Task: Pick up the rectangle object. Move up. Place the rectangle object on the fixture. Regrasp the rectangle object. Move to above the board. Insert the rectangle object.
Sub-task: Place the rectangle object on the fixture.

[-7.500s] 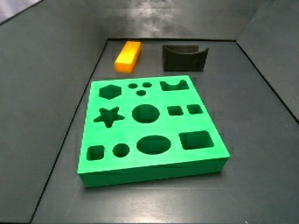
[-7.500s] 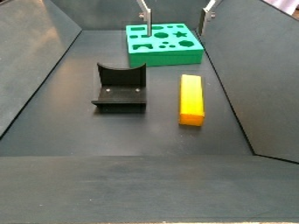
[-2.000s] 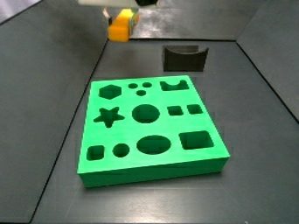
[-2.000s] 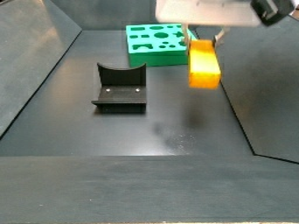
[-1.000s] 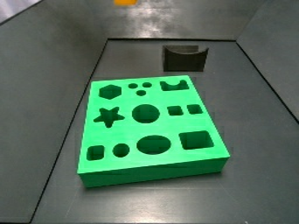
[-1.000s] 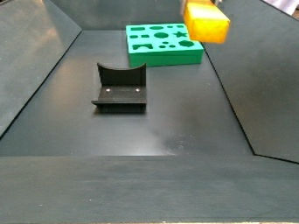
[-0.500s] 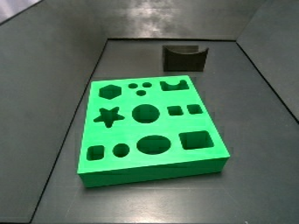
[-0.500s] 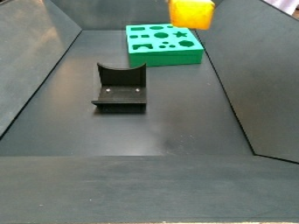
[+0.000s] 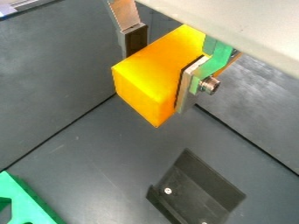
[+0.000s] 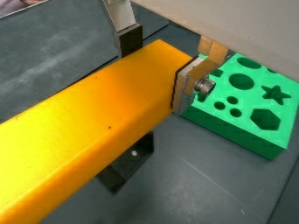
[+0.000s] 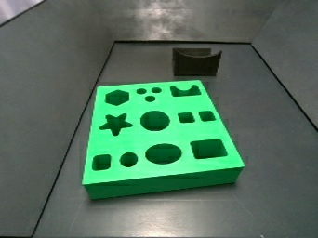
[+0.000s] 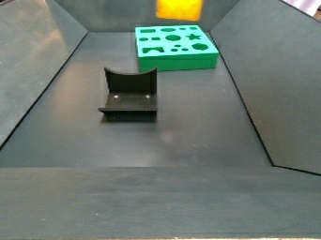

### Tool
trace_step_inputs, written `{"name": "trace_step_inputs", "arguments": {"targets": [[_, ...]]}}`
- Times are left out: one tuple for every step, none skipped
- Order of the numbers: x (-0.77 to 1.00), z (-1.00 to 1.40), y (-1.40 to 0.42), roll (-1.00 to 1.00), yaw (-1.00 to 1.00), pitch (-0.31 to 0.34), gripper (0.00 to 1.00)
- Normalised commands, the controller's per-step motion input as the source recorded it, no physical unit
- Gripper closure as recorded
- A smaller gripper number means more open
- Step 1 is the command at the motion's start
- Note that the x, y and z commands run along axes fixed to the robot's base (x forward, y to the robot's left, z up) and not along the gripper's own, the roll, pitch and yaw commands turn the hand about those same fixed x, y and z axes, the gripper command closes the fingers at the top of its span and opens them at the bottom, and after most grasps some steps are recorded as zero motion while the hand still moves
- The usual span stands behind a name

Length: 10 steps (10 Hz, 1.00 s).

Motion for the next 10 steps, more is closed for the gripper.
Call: {"name": "trace_step_inputs", "arguments": {"targets": [[1.00,0.09,0.03,0.06,0.04,0.149,1.00],[1.00,-0.69,-0.45,-1.00,0.04,0.066,1.00],[1.00,-0.71,-0.43,-1.00,0.04,0.061,1.00],[1.00,-0.60,-0.29,-1.00,0.02,0.053,1.00],[1.00,-0.51,-0.23,-1.00,0.02,0.052,1.00],[0.91,-0.24,-0.12,-1.00,0.01,0.055,1.00],[0.81,-0.16,-0.07,-1.00,0.01,0.062,1.00],[0.63,-0.07,-0.02,-1.00,0.00,0.083,1.00],[0.47,-0.04,0.01,-1.00,-0.01,0.098,1.00],[0.36,-0.03,0.02,-1.00,-0.02,0.106,1.00]]}}
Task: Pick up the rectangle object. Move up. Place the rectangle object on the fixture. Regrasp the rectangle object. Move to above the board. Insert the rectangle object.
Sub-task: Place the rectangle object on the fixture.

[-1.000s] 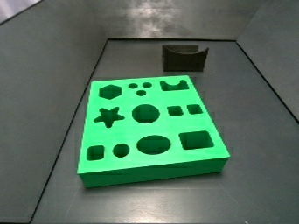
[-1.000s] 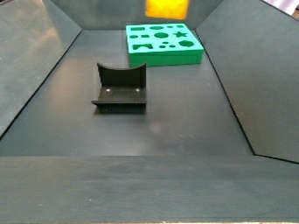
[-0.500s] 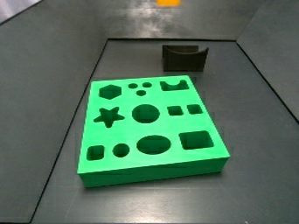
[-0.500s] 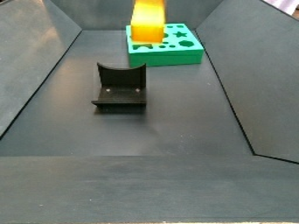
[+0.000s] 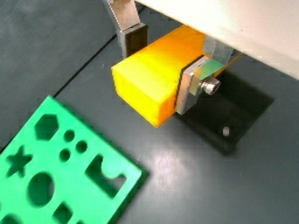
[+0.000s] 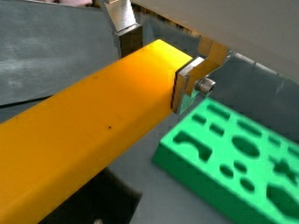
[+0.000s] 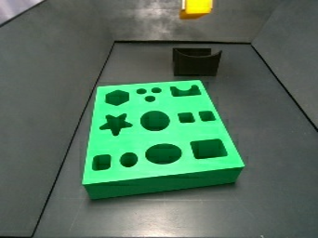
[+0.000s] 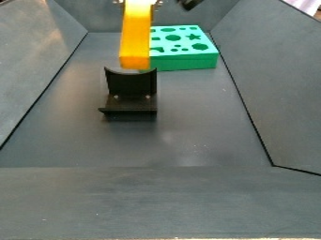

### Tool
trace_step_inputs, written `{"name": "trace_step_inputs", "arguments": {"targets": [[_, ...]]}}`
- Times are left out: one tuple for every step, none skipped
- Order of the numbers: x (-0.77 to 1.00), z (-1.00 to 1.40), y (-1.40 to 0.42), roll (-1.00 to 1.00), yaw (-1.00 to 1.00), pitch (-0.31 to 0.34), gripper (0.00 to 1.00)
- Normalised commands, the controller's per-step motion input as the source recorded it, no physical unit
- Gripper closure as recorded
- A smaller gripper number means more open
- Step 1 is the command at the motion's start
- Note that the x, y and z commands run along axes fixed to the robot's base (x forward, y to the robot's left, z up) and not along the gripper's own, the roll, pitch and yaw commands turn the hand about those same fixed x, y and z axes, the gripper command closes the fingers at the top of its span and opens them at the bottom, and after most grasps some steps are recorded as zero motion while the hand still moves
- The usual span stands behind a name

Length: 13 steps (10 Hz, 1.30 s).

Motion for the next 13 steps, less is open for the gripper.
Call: {"name": "trace_step_inputs", "arguments": {"targets": [[0.26,-0.02,0.03,-1.00,-0.04,0.118,1.00],[0.15,-0.02,0.03,-1.00,-0.05,0.129,1.00],[0.04,-0.01,0.04,-1.00,-0.08,0.134,1.00],[0.02,-0.01,0.04,-1.00,-0.12,0.129,1.00],[0.04,-0.01,0.03,-0.80,-0.15,0.107,1.00],[0.06,-0.01,0.04,-0.60,-0.15,0.093,1.00],[0.07,-0.01,0.04,-0.36,-0.15,0.072,1.00],[0.07,-0.01,0.03,-0.29,-0.15,0.053,1.00],[0.05,0.00,0.03,-0.20,-0.14,0.007,1.00],[0.08,-1.00,0.03,-0.25,-0.09,0.093,1.00],[0.09,-1.00,0.03,-0.24,-0.08,0.074,1.00],[0.11,-1.00,0.03,-0.22,-0.08,0.057,1.00],[0.11,-1.00,0.04,-0.15,-0.10,0.030,1.00]]}}
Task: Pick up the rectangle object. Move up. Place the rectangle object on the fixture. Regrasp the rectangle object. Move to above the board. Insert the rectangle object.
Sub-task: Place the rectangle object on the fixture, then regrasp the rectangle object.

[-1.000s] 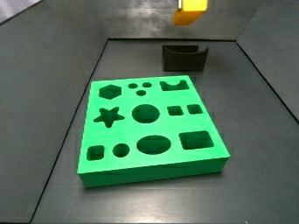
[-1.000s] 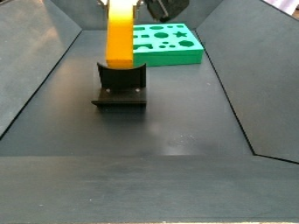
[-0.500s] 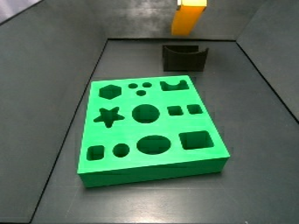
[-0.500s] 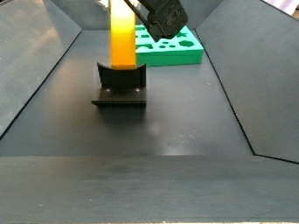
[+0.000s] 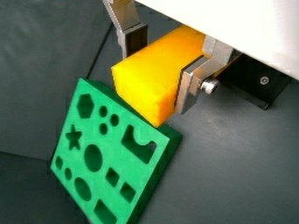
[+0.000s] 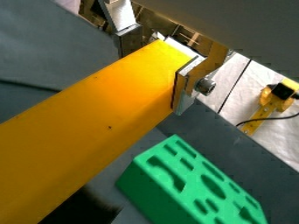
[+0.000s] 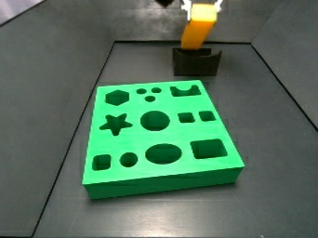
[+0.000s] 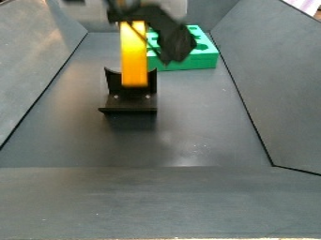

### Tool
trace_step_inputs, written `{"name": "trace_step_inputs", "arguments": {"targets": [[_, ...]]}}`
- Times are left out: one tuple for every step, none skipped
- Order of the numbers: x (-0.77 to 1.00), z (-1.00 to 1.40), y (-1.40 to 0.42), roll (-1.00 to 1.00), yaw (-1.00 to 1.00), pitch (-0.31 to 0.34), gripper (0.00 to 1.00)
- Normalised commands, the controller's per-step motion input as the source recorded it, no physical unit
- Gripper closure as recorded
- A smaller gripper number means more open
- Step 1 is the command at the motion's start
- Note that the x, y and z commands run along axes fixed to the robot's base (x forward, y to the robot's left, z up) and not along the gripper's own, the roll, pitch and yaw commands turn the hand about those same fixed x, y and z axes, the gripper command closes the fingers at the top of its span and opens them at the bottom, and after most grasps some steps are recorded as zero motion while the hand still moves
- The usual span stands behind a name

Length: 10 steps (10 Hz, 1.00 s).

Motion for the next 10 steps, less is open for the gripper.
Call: {"name": "trace_step_inputs", "arguments": {"targets": [[0.12,-1.00,0.04,-0.13,-0.09,0.014,1.00],[0.11,-0.84,0.03,-0.10,-0.09,-0.025,1.00],[0.09,-0.65,0.03,-0.09,-0.08,-0.050,1.00],[0.07,-0.41,0.01,-0.07,-0.06,-0.077,1.00],[0.05,-0.32,-0.01,-0.07,-0.05,-0.085,1.00],[0.05,-0.21,-0.02,-0.06,-0.03,-0.100,1.00],[0.05,-0.17,-0.02,-0.06,-0.01,-0.105,1.00],[0.00,0.00,0.00,0.00,0.00,0.000,0.00],[0.00,1.00,0.00,-0.02,0.02,0.002,0.00],[0.00,1.00,0.00,-0.02,0.02,0.003,0.00]]}}
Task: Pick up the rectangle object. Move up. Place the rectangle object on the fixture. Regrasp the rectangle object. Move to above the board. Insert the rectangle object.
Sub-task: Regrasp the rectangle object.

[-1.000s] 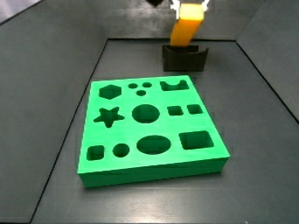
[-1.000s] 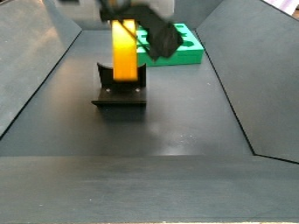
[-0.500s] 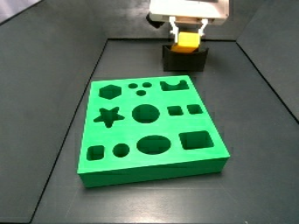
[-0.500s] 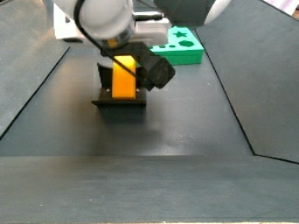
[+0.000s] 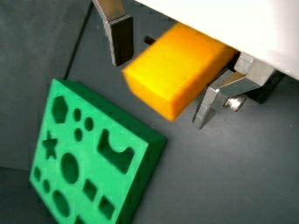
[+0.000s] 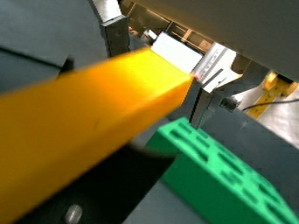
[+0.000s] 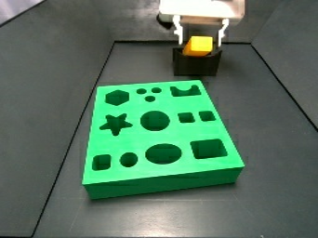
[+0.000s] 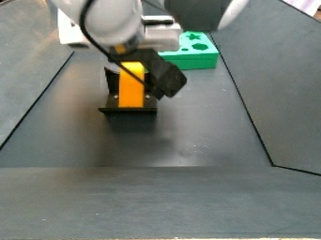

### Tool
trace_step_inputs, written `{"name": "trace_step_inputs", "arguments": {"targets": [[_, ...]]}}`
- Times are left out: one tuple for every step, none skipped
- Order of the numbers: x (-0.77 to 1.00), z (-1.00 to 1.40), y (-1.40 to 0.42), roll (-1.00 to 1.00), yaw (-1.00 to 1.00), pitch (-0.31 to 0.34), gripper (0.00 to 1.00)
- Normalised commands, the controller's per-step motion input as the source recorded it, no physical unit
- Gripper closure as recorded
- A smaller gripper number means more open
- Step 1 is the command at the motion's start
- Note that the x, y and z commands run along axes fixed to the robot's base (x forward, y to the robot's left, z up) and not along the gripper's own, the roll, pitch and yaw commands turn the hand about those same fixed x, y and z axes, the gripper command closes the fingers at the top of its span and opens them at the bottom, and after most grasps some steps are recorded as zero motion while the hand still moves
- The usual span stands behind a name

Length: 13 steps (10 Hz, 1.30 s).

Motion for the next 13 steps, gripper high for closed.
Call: {"name": "trace_step_inputs", "arguments": {"targets": [[-0.02,1.00,0.01,-0.01,0.02,0.012,0.00],[-0.03,1.00,0.01,0.00,0.02,0.013,0.00],[-0.03,1.00,0.01,0.01,0.02,0.025,0.00],[-0.04,0.95,0.01,0.02,0.02,0.032,0.00],[-0.03,0.69,0.01,0.02,0.01,0.040,0.00],[-0.03,0.43,0.01,0.03,0.00,0.052,0.00],[-0.03,0.23,0.01,0.04,0.00,0.059,0.00],[0.15,0.84,-0.69,1.00,0.02,0.047,0.00],[0.15,0.73,-0.66,1.00,0.02,0.047,0.00],[0.08,0.59,-0.51,1.00,0.02,0.044,0.00],[0.02,0.40,-0.31,1.00,0.02,0.040,0.00],[-0.01,0.12,-0.12,1.00,0.02,0.037,0.00],[0.01,0.03,-0.08,1.00,0.02,0.036,0.00]]}}
